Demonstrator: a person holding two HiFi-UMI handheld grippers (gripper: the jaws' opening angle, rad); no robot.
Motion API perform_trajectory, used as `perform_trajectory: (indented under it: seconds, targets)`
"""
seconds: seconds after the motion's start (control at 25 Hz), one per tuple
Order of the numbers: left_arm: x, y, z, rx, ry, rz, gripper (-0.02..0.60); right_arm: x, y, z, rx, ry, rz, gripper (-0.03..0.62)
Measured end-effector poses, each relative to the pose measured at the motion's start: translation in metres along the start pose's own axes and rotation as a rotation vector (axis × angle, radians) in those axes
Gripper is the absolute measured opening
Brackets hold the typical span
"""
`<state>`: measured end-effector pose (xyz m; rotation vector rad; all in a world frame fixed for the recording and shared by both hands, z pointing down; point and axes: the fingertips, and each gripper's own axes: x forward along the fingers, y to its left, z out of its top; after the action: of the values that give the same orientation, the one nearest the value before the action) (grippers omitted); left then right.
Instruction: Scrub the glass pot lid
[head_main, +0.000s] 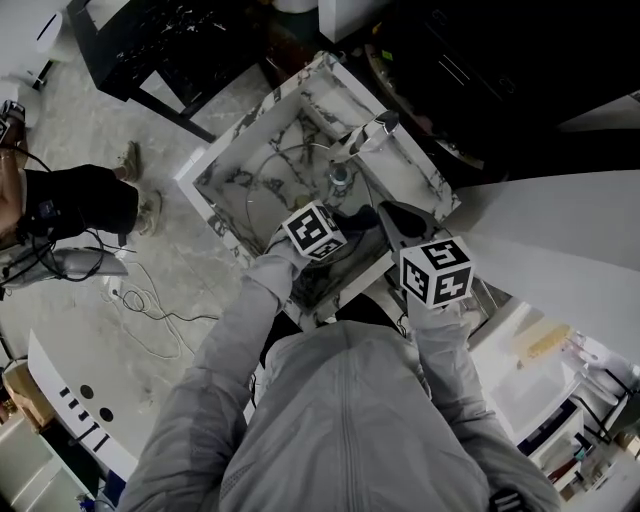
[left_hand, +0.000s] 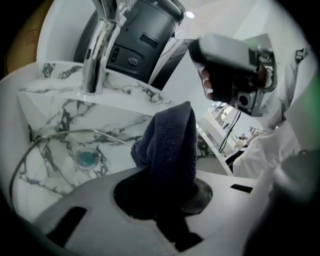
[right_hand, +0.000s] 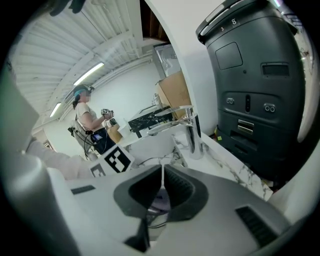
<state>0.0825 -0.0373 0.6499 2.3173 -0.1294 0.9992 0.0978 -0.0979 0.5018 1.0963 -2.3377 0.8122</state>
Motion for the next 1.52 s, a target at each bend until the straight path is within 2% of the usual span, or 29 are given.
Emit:
perform_trajectory:
  seconds: [0.08,0.16,0.32,0.4,0.52,0.64,0.8,1.0,1.52]
  targets:
    - [-0.027,0.015,0.005,0.01,-0.028,0.027,0.066,0.0,0.003,0.002,-0.005,-0.004,0.004,0.035]
    - [-0.058,0.035,0.005,0.004,-0.035,0.094,0.066,0.0,0.006,0.001,-0.01,-0.005,0.008,0.035]
    - [-0.122,0.081,-0.007,-0.04,0.0,0.3,0.066,0.001,0.013,0.0,-0.019,-0.003,0.02,0.035]
    - [-0.147,0.101,-0.018,-0.074,0.02,0.38,0.066,0.001,0.016,-0.001,-0.024,0.0,0.025,0.035]
    - [-0.174,0.123,-0.041,-0.106,0.09,0.488,0.066,0.003,0.02,0.0,-0.03,0.002,0.033,0.035]
    - [-0.184,0.138,-0.062,-0.085,0.196,0.57,0.066,0.004,0.021,0.001,-0.034,0.005,0.035,0.035]
    - [-0.169,0.146,-0.075,-0.053,0.247,0.545,0.066,0.004,0.021,0.0,-0.035,0.007,0.031,0.035]
    - [-0.167,0.16,-0.082,-0.001,0.325,0.557,0.066,0.002,0.017,-0.002,-0.025,0.012,0.019,0.035]
    - [-0.134,0.147,-0.128,0.057,0.586,0.408,0.066,0.002,0.012,-0.006,-0.006,0.017,0.016,0.035]
